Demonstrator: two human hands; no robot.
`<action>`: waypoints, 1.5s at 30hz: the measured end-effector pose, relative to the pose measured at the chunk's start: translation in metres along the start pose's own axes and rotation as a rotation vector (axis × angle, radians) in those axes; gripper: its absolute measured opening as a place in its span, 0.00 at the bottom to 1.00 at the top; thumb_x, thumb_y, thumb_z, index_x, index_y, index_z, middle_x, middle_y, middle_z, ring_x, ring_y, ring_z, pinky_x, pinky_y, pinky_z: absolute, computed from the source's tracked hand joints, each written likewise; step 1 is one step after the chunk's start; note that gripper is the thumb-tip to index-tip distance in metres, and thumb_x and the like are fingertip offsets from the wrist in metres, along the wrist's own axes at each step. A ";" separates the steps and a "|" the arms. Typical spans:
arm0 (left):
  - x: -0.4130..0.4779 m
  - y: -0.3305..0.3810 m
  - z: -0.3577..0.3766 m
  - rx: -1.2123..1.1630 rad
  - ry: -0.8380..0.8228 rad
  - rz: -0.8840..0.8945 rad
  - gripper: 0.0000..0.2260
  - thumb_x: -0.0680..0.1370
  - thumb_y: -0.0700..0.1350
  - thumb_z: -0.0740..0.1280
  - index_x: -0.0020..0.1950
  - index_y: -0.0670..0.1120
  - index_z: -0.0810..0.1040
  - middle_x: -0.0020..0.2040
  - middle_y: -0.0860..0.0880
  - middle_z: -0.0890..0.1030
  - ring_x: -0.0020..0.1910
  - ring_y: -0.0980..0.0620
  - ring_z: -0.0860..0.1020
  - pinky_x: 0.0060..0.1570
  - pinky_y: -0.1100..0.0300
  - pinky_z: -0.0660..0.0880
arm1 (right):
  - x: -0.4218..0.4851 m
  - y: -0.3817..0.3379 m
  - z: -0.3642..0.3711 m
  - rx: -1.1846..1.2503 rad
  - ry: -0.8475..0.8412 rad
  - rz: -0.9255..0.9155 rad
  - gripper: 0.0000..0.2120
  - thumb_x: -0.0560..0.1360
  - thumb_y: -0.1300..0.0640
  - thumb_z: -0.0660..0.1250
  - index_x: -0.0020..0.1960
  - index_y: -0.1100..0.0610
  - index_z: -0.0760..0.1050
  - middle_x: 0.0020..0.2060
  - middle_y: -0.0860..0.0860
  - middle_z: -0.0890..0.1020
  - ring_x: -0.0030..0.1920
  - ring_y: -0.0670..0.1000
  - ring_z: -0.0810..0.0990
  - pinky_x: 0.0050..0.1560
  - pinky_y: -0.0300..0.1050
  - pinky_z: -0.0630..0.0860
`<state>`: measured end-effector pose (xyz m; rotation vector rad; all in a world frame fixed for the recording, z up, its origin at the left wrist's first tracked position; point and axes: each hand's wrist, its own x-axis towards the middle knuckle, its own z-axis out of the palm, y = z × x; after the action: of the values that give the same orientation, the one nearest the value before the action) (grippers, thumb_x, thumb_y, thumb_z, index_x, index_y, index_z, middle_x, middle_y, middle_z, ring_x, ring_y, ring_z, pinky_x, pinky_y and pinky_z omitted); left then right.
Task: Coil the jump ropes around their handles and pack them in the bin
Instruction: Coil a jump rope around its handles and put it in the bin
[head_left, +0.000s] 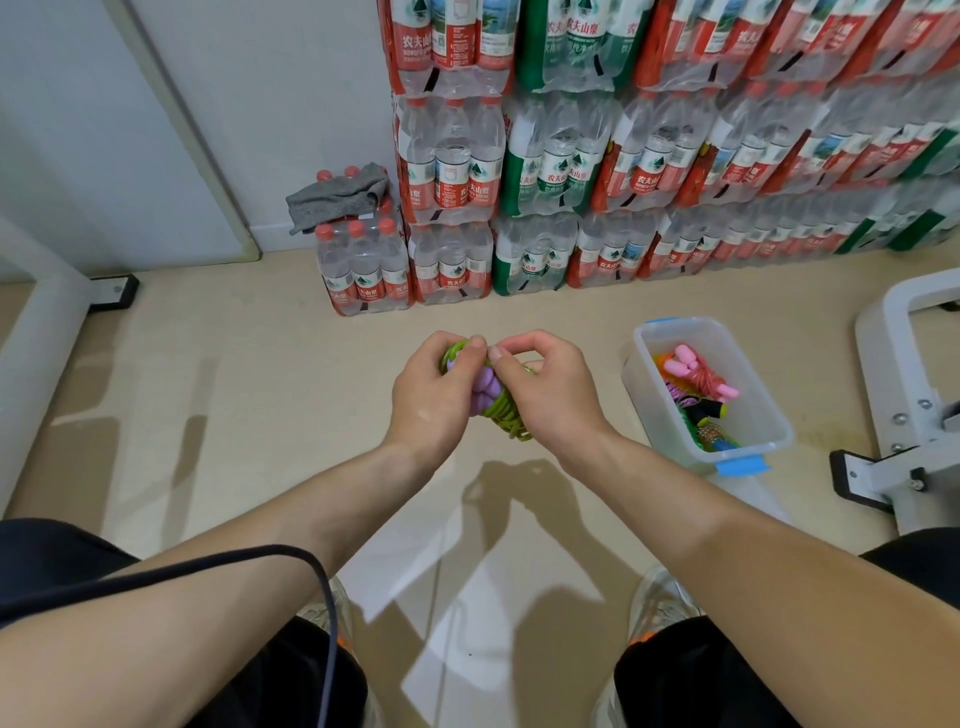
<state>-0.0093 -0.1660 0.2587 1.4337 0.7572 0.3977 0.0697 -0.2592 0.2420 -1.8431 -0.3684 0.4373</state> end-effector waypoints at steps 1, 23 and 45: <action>0.001 0.000 0.000 0.006 -0.007 0.001 0.11 0.82 0.46 0.65 0.47 0.39 0.76 0.36 0.40 0.81 0.35 0.47 0.80 0.36 0.60 0.79 | 0.000 0.000 0.001 -0.029 0.012 -0.007 0.04 0.78 0.49 0.70 0.46 0.48 0.80 0.34 0.52 0.85 0.36 0.54 0.84 0.35 0.49 0.80; 0.005 -0.002 0.002 0.109 -0.077 -0.051 0.05 0.80 0.40 0.62 0.49 0.40 0.75 0.39 0.39 0.84 0.36 0.41 0.84 0.42 0.50 0.84 | 0.001 0.001 -0.002 -0.252 0.050 0.025 0.11 0.80 0.48 0.65 0.50 0.53 0.83 0.46 0.48 0.85 0.47 0.50 0.81 0.47 0.45 0.75; 0.005 -0.001 0.006 0.157 0.006 -0.065 0.04 0.78 0.39 0.60 0.44 0.42 0.72 0.34 0.39 0.83 0.31 0.42 0.81 0.32 0.52 0.82 | -0.005 -0.005 -0.001 -0.316 -0.043 -0.014 0.17 0.82 0.46 0.61 0.39 0.51 0.78 0.35 0.46 0.81 0.38 0.50 0.79 0.38 0.46 0.73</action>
<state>-0.0024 -0.1674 0.2560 1.5506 0.8526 0.2973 0.0659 -0.2604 0.2479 -2.1379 -0.5022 0.4278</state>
